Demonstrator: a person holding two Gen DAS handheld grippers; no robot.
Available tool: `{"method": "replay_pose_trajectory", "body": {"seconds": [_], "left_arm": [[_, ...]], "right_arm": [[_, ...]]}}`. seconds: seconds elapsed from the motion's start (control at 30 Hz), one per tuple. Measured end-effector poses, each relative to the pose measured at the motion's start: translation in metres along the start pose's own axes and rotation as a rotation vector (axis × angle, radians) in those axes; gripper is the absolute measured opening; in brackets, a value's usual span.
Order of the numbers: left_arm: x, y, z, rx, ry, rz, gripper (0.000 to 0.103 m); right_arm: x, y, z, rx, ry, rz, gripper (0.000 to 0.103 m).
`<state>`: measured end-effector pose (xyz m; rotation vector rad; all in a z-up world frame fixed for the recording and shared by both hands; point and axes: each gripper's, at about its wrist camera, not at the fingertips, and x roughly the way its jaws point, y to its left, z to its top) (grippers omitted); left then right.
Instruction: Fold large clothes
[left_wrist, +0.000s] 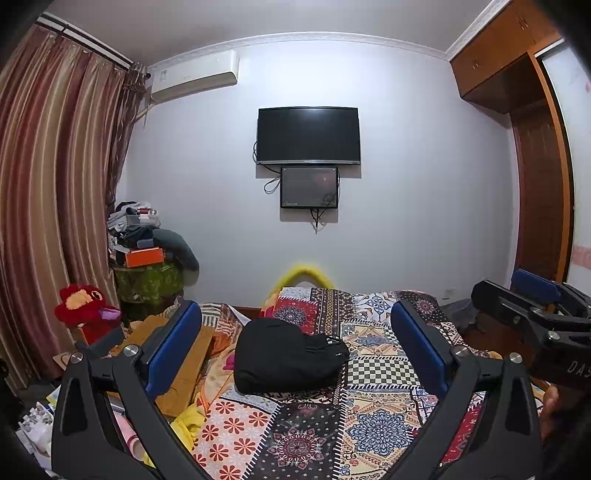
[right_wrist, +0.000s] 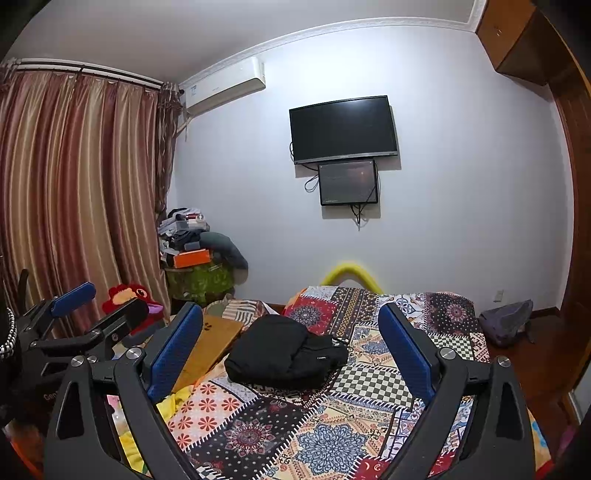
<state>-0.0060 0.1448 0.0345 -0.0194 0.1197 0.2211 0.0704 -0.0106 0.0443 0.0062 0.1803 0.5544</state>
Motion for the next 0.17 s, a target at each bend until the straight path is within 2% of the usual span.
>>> {"method": "replay_pose_trajectory", "body": {"seconds": [0.17], "left_arm": [[0.0014,0.0004,-0.0006,0.0,0.005,-0.002,0.103]], "right_arm": [[0.002,0.001,-0.0011,-0.001,0.007,0.002,0.095]]}}
